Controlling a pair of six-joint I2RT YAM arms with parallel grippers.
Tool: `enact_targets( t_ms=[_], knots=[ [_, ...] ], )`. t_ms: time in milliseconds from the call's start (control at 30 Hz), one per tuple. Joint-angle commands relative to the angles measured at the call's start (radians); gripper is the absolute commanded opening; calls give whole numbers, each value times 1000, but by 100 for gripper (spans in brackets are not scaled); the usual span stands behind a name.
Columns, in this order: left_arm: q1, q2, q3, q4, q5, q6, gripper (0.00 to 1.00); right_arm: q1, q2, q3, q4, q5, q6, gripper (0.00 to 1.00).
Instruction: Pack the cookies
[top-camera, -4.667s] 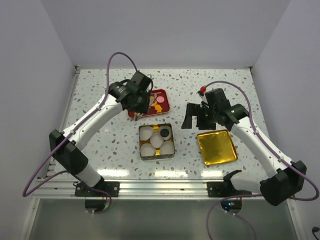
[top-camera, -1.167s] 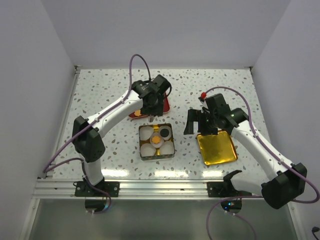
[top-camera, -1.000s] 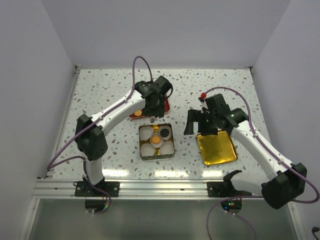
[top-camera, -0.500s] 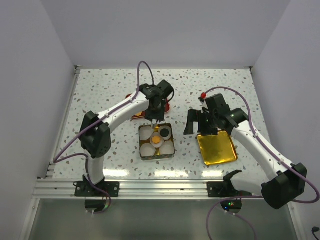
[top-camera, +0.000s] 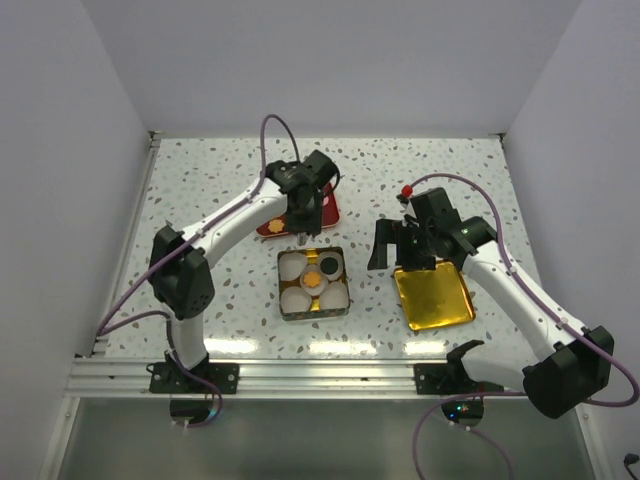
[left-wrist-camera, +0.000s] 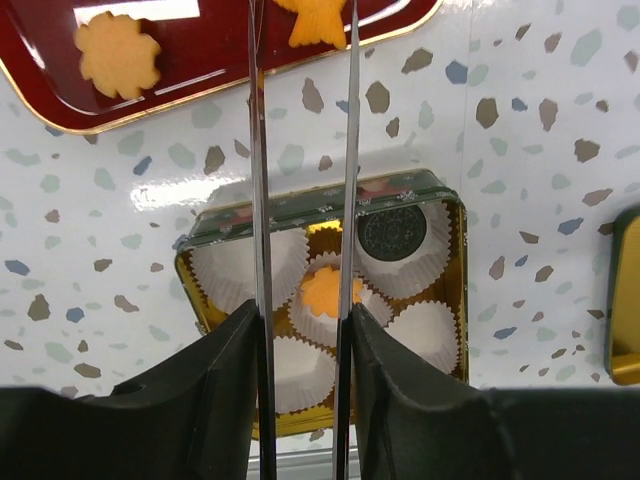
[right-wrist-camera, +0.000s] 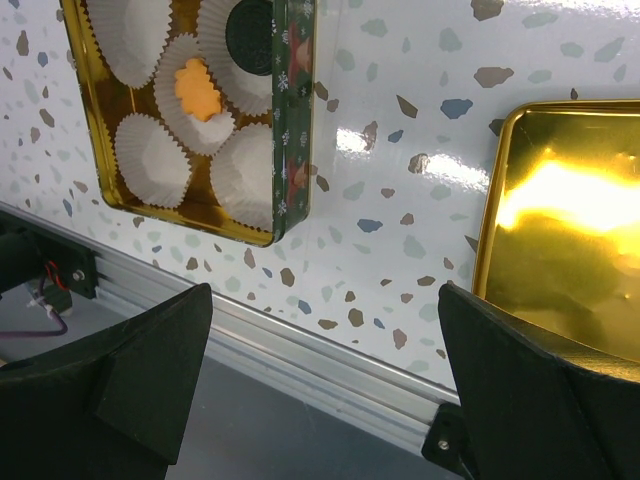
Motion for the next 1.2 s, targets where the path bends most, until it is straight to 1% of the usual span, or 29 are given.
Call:
enact_targets(
  t_ms=[0,67,167,333,367,400,467,500,533,600,700,833,967,1167],
  knots=[
    [30,-120,94,-16,-23,39,24,3,-5,23,-10,-10,-13,99],
    [33,-153,117,-22,-26,89,24,3,1,29,-10,-10,-13,99],
    [33,-203,95,-49,-52,125,24,4,14,44,-7,-13,-10,99],
    [33,-364,-85,-56,-62,135,22,3,31,61,-2,-12,-5,99],
    [33,-392,-119,-50,-44,136,22,3,32,61,-1,-12,-2,99],
    [33,-444,-185,-40,-36,139,22,4,35,61,1,-12,1,99],
    [31,-495,-253,-36,-11,142,20,3,38,61,6,-12,8,99],
    [30,-521,-320,-27,-2,141,20,3,40,61,9,-15,13,99],
    [30,-573,-354,-14,12,147,19,3,43,58,18,-16,16,99],
    [24,-645,-441,16,65,156,17,4,52,63,25,-24,25,99],
    [13,-702,-512,24,92,158,15,3,70,72,33,-28,39,99],
    [-2,-737,-570,13,93,152,14,1,81,76,50,-48,59,99],
    [-18,-765,-619,36,102,138,13,3,77,61,65,-61,90,99],
    [-50,-776,-635,47,104,118,14,3,54,26,75,-68,117,99]
  ],
)
